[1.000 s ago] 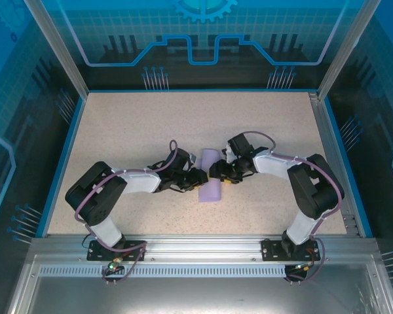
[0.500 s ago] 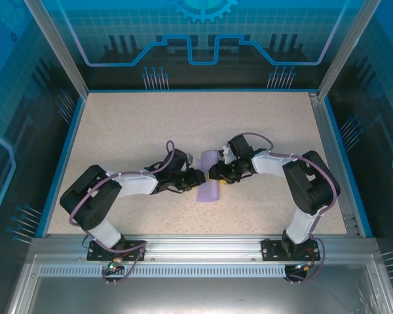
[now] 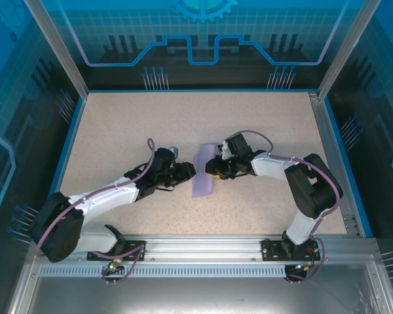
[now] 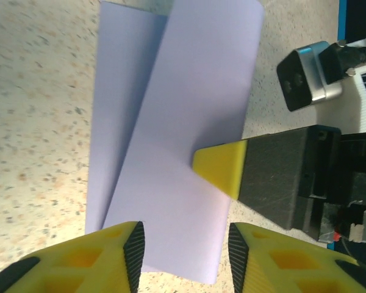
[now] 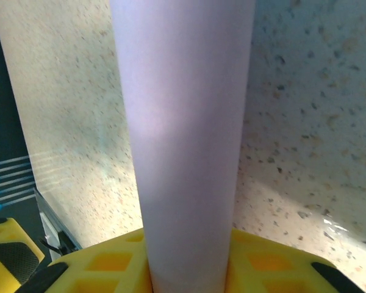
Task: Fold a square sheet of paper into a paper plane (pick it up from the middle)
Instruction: Fold the square sheet of paper in half at the center of the table, then hold the square sheet of paper at the center of the table.
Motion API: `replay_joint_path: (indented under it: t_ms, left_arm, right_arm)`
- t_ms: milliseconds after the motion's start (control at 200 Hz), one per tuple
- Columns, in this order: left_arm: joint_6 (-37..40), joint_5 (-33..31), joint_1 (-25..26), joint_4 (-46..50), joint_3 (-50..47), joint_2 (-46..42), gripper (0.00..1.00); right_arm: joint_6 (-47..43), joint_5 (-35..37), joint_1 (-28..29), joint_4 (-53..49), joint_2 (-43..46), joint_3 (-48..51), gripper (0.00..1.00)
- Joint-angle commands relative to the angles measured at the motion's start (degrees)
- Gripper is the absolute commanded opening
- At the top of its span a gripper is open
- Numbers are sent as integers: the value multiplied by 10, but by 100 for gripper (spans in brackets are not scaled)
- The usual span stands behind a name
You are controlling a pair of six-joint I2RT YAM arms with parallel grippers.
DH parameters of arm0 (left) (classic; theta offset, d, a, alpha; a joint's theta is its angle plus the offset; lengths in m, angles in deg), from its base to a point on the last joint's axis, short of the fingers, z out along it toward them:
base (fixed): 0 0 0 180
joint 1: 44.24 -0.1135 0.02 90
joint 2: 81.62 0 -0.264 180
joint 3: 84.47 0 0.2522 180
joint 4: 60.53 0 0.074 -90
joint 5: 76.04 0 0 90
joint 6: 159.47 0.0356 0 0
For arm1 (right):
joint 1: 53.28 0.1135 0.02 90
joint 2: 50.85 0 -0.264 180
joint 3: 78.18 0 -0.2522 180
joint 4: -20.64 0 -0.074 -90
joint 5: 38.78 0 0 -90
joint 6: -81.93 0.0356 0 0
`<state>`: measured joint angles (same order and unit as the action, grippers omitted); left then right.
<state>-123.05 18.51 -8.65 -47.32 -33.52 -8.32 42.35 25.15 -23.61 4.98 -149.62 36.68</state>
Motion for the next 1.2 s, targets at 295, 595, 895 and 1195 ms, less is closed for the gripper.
replay_joint_path:
  t_ms: [295,595,895,1195]
  left_arm:
    - [15,60,-28,-20,-7,14,49]
    - [-8,97,-28,-79,8,120,38]
    - [-8,87,-28,-80,9,142,36]
    - [-6,106,-31,-94,23,177,34]
  right_arm:
    - [94,66,46,53,-36,7,33]
    - [51,62,43,3,-41,-5,45]
    - [12,87,41,-89,-35,-42,55]
    - [-11,86,43,-123,-53,-62,57]
